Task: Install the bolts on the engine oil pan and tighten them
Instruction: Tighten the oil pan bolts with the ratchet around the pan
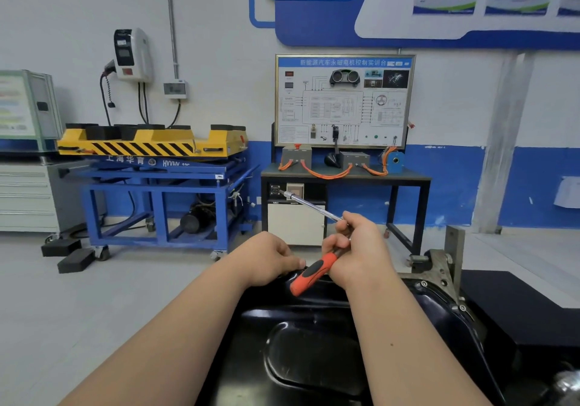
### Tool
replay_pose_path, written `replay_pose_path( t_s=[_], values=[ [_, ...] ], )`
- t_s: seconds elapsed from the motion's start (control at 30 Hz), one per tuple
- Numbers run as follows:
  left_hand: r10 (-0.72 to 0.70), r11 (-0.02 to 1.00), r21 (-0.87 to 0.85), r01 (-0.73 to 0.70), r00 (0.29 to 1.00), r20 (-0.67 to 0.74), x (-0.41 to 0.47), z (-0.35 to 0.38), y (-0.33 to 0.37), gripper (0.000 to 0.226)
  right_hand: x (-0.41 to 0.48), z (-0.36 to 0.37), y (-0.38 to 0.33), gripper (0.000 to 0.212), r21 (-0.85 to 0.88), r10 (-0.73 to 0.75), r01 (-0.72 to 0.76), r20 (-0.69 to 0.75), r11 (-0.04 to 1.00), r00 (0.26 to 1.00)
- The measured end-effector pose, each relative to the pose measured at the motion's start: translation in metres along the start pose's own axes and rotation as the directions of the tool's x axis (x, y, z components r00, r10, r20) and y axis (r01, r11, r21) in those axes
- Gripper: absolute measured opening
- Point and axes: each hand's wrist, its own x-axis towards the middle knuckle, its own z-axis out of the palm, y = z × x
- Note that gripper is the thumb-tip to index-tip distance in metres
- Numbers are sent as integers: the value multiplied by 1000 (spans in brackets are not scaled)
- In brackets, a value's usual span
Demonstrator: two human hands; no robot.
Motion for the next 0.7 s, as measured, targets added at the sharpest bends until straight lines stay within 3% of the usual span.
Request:
replay_pose_path(
  t_s=[0.1, 0.23, 0.3, 0.4, 0.7],
  values=[
    [6, 1000, 5, -5, 999, -50, -2, 2, 1, 20, 0, 0, 0, 15, -3, 1, -1, -3, 1000, 1000],
    [-88, 996, -16, 86, 980, -176, -1, 2, 5, 31, 0, 0, 1, 15, -4, -2, 2, -11, 1000, 1000],
    [-224, 952, -245, 184, 963, -147, 2, -4, 4, 39, -1, 0, 1, 15, -4, -2, 2, -17, 1000, 1000],
    [-387, 758, -581, 297, 921, -33, 4, -11, 2, 37, -2, 1, 0, 14, -11, -6, 6, -15, 1000, 1000],
    [-227, 870, -421, 257, 966, 122, 10, -11, -10, 15, 0, 1, 1, 11, -41, -16, 15, -37, 999, 999]
  ],
)
